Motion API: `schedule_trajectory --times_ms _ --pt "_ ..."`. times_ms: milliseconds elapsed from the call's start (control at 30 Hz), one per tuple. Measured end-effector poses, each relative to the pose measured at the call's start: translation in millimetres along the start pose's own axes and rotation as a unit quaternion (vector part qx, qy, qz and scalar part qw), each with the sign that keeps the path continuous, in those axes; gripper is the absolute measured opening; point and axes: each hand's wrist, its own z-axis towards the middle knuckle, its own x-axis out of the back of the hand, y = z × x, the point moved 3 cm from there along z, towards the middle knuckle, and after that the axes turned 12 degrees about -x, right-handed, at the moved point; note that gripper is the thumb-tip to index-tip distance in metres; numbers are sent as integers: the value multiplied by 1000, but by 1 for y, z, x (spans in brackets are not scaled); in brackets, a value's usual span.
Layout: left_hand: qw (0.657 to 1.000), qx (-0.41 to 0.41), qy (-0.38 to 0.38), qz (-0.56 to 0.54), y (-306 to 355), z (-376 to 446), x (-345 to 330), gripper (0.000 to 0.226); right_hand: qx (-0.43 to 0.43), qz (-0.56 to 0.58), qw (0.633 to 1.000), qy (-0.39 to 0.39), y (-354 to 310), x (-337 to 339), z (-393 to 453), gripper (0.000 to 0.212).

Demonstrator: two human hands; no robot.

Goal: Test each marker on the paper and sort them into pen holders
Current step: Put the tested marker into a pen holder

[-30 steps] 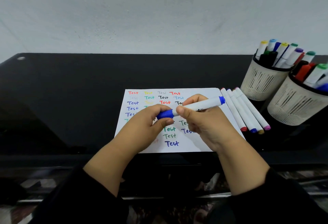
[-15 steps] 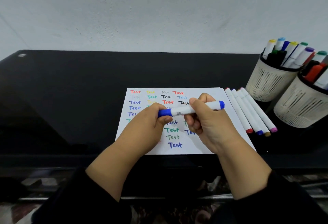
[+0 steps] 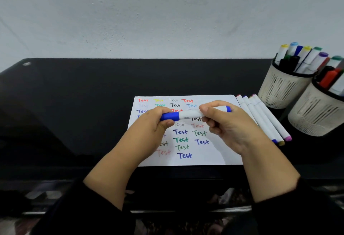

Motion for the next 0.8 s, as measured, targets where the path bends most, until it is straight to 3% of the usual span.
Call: schedule_trajectory --times_ms 167,233,300,367,500,800 --pt "999 -18 28 11 -3 -1 1 15 51 -242 968 34 -10 6 -6 11" --pt "998 -33 46 25 -2 -2 2 18 84 -384 917 71 -13 3 -9 11" --pt "995 -60 73 34 3 -4 4 20 122 -514 842 107 -15 -5 -14 18" --pt "992 -81 98 25 9 -6 4 22 155 -569 798 126 -19 -11 -21 24" --pt "990 -82 110 -22 22 -1 -3 32 191 -593 758 195 -23 0 -31 15" --pt "996 -43 -83 2 37 37 -58 65 147 -439 835 297 -58 72 -72 12"
